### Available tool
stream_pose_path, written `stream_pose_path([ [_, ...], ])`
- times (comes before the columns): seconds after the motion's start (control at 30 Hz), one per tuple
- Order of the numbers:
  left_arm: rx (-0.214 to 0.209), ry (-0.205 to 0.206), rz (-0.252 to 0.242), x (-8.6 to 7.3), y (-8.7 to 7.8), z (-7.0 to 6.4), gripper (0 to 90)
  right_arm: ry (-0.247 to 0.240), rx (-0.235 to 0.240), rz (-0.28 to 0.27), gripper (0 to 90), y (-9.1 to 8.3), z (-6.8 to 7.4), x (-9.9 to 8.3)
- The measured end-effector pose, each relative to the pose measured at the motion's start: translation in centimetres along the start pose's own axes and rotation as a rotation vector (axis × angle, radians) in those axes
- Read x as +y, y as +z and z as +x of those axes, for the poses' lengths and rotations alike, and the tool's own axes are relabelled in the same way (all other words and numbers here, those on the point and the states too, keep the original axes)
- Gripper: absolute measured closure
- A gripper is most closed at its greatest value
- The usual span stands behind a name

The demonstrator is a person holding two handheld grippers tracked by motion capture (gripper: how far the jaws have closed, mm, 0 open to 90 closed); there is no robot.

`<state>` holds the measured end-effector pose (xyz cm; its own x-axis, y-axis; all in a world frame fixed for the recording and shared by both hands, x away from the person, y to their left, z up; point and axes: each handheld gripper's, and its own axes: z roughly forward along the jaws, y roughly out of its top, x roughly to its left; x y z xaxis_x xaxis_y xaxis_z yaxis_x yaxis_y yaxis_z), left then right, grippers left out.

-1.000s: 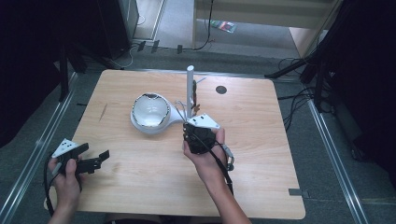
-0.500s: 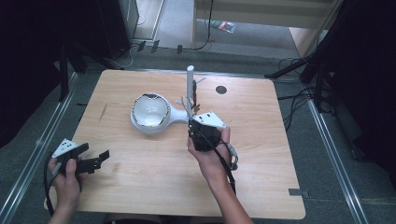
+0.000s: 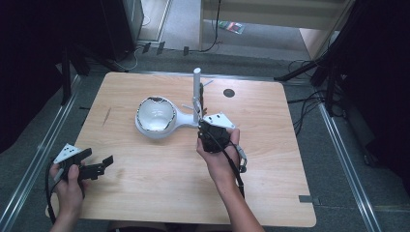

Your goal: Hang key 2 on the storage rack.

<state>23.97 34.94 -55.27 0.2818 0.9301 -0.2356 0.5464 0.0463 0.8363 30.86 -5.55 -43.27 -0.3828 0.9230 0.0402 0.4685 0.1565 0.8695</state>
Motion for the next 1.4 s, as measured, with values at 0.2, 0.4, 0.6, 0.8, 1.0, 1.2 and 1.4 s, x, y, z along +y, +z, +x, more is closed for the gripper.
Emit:
stream_pose_path([
  [0.2, 0.000, 0.000, 0.001, 0.0, 0.0, 0.0, 0.9, 0.007, -0.010, 0.012, 83.7, 0.7, -0.1, -0.2],
  [0.4, -0.001, 0.003, 0.004, 0.0, 0.0, 0.0, 0.9, 0.012, -0.018, 0.025, 83.7, 1.4, -0.4, -0.4],
  [0.6, -0.001, 0.003, 0.004, 0.0, 0.0, 0.0, 0.9, 0.017, -0.025, 0.035, 83.7, 1.9, -0.6, -0.5],
  [0.8, 0.000, 0.003, 0.003, 0.0, 0.0, 0.0, 0.9, 0.019, -0.029, 0.050, 83.7, 2.3, -0.7, -0.8],
  [1.0, 0.000, 0.002, 0.002, 0.0, 0.0, 0.0, 0.9, 0.024, -0.034, 0.065, 83.7, 2.7, -0.9, -1.1],
  [1.2, 0.000, 0.002, 0.003, 0.0, 0.0, 0.0, 0.9, 0.027, -0.036, 0.078, 83.7, 3.3, -0.9, -1.3],
  [1.4, 0.000, -0.001, 0.003, 0.0, 0.0, 0.0, 0.9, 0.030, -0.039, 0.088, 83.7, 3.9, -0.9, -1.3],
])
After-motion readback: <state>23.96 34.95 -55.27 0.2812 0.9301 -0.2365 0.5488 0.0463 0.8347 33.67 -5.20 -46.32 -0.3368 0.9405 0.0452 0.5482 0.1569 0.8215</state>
